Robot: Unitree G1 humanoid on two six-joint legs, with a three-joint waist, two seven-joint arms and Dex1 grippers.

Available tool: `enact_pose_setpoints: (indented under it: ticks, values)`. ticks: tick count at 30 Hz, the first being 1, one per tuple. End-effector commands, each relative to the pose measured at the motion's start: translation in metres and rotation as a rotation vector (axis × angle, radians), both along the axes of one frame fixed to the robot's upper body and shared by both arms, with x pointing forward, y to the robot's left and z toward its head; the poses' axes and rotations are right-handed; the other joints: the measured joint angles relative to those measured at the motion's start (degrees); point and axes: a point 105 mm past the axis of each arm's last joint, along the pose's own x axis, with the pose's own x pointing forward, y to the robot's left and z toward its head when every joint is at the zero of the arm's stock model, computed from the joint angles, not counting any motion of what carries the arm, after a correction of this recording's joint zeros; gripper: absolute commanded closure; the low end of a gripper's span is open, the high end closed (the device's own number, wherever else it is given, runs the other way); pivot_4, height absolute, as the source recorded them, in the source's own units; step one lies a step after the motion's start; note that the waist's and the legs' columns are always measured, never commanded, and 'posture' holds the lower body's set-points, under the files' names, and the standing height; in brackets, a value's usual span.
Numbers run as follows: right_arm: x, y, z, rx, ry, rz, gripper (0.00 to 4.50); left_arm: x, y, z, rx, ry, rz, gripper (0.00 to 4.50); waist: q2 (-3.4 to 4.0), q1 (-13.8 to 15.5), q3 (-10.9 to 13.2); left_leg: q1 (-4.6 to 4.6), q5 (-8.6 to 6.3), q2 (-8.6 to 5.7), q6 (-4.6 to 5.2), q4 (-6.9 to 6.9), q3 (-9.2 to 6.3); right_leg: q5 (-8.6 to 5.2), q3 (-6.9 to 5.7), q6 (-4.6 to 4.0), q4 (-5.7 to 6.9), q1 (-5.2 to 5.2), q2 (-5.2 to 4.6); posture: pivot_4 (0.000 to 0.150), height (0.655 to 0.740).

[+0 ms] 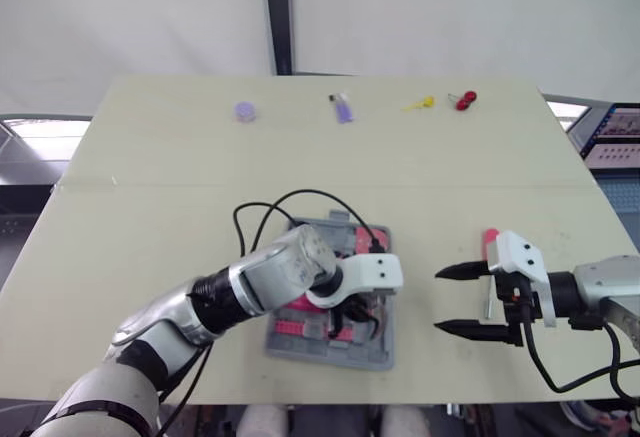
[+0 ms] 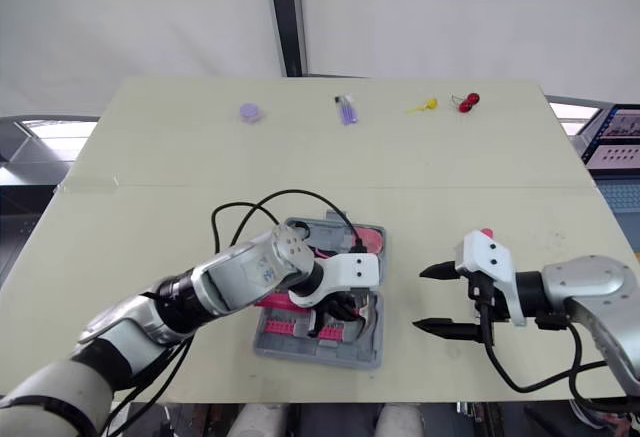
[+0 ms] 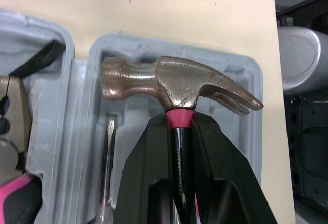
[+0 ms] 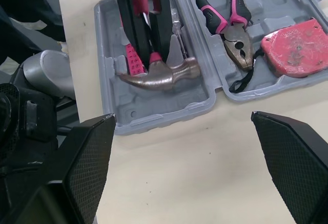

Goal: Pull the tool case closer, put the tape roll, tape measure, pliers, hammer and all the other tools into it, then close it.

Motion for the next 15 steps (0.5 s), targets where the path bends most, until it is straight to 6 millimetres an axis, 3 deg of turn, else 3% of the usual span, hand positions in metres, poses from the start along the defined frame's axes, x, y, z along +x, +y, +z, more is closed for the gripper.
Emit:
enact_pose_setpoints:
  ticks: [1, 15]
  values:
    - [0.0000, -0.0012, 0.0141, -0.007, -0.049, 0.012, 0.00, -0.0034, -0.0047, -0.0018, -0.011, -0.013, -0.027, 4.43, 0.00, -0.02, 0.00, 0.00, 0.00, 0.00, 0.00, 0.00, 0.00, 0.00, 0.00, 0.00, 0.00, 0.00, 0.00, 0.150, 0.7400]
    - [0.0011, -0.0007, 0.0157, 0.000, -0.057, 0.001, 0.00, -0.0040, -0.0078, -0.0112, 0.010, -0.026, -0.027, 4.43, 0.00, 0.06, 0.00, 0.00, 0.00, 0.00, 0.00, 0.01, -0.01, 0.00, 0.00, 0.00, 0.00, 0.01, 0.00, 0.150, 0.7400]
